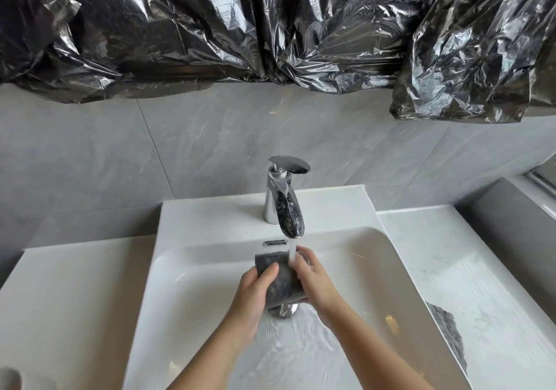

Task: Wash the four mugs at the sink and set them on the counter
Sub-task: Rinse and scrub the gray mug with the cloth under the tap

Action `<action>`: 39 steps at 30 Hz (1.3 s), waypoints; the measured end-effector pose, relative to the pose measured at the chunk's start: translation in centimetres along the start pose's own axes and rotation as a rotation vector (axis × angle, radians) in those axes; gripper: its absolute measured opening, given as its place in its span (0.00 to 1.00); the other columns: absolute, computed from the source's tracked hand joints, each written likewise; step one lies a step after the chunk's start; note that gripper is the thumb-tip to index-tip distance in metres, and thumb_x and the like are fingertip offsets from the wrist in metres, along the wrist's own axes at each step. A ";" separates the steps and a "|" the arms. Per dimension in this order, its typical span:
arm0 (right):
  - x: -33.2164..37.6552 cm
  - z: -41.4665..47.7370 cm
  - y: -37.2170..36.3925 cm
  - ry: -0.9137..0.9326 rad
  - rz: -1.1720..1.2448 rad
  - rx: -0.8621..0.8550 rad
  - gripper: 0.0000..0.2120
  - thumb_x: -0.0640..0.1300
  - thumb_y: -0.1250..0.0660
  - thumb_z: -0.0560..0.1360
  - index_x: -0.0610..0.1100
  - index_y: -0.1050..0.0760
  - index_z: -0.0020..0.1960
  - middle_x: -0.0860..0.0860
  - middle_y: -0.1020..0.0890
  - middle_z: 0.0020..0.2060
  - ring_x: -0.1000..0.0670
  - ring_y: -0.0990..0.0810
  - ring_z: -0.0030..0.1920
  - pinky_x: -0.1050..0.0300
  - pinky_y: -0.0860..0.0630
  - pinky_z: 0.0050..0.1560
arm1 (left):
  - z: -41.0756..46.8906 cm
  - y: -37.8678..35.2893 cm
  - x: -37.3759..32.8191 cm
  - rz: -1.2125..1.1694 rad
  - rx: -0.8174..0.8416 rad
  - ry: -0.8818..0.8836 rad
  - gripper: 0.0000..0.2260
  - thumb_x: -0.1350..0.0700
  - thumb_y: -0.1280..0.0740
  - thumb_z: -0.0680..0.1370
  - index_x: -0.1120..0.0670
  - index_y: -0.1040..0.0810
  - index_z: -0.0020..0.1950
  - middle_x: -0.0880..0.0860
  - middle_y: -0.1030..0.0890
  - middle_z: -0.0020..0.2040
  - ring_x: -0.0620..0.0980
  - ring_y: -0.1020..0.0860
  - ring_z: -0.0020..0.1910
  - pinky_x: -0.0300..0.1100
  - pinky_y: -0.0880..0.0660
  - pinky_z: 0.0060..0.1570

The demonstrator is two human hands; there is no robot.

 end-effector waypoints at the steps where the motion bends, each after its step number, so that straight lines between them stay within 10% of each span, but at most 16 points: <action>1: 0.1 0.1 0.0 -0.066 0.005 -0.008 0.18 0.60 0.38 0.75 0.51 0.26 0.60 0.50 0.19 0.54 0.50 0.18 0.52 0.47 0.17 0.47 | 0.0 -0.2 0.0 0.052 0.011 -0.025 0.10 0.61 0.40 0.81 0.60 0.19 0.52 0.59 0.15 0.48 0.58 0.17 0.51 0.50 0.22 0.54; 6: 1.1 0.3 0.8 0.106 -0.180 -0.054 0.28 0.66 0.37 0.67 0.56 0.28 0.63 0.55 0.19 0.57 0.55 0.21 0.58 0.54 0.25 0.61 | 1.1 -0.2 -0.1 -0.128 -0.048 0.095 0.12 0.57 0.40 0.82 0.61 0.19 0.54 0.63 0.16 0.51 0.60 0.17 0.50 0.54 0.20 0.49; 15: 0.4 0.5 0.4 -0.018 0.118 -0.015 0.11 0.55 0.37 0.78 0.54 0.26 0.59 0.50 0.19 0.54 0.52 0.19 0.50 0.47 0.18 0.49 | 0.7 -0.9 -1.1 0.109 0.017 -0.120 0.12 0.52 0.35 0.75 0.58 0.18 0.51 0.58 0.15 0.48 0.57 0.18 0.52 0.56 0.25 0.59; 19: 1.1 -0.4 1.1 0.239 -0.006 -0.056 0.21 0.59 0.31 0.69 0.60 0.28 0.61 0.52 0.19 0.52 0.53 0.18 0.51 0.54 0.21 0.52 | 1.3 -1.0 -0.6 -0.153 0.047 0.080 0.14 0.57 0.40 0.82 0.64 0.21 0.58 0.65 0.18 0.53 0.64 0.20 0.55 0.57 0.22 0.56; 24: 0.0 0.2 0.9 -0.037 0.218 -0.015 0.11 0.53 0.33 0.77 0.52 0.25 0.58 0.50 0.18 0.49 0.52 0.18 0.46 0.51 0.19 0.42 | 0.6 -1.6 -1.3 0.160 0.031 -0.127 0.13 0.50 0.37 0.75 0.57 0.18 0.49 0.58 0.16 0.46 0.55 0.18 0.47 0.55 0.24 0.55; 30: 0.6 -0.6 2.3 0.176 0.081 -0.087 0.16 0.51 0.34 0.72 0.50 0.28 0.59 0.49 0.19 0.47 0.57 0.20 0.42 0.57 0.21 0.42 | 1.2 -2.1 -0.6 -0.071 0.023 0.083 0.12 0.57 0.41 0.82 0.61 0.19 0.54 0.64 0.17 0.52 0.61 0.18 0.50 0.56 0.23 0.54; 34: -1.0 0.0 1.7 -0.157 0.242 -0.040 0.12 0.54 0.37 0.79 0.48 0.26 0.58 0.45 0.18 0.51 0.44 0.16 0.45 0.40 0.17 0.43 | 0.8 -2.2 -0.5 0.091 0.046 -0.052 0.16 0.51 0.42 0.83 0.55 0.17 0.49 0.57 0.15 0.47 0.59 0.18 0.51 0.56 0.23 0.55; 39: -1.7 0.1 1.3 -0.393 0.320 -0.033 0.18 0.58 0.37 0.78 0.47 0.25 0.60 0.42 0.19 0.56 0.41 0.16 0.50 0.47 0.18 0.37 | 0.6 -2.4 -0.7 0.137 0.135 -0.106 0.18 0.48 0.45 0.83 0.55 0.18 0.54 0.56 0.15 0.50 0.54 0.17 0.52 0.46 0.21 0.52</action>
Point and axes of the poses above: each hand's wrist, its own z-axis towards the middle knuckle, its own y-axis out of the back of the hand, x = y × z, the point moved 7 cm from there along z, towards the middle knuckle
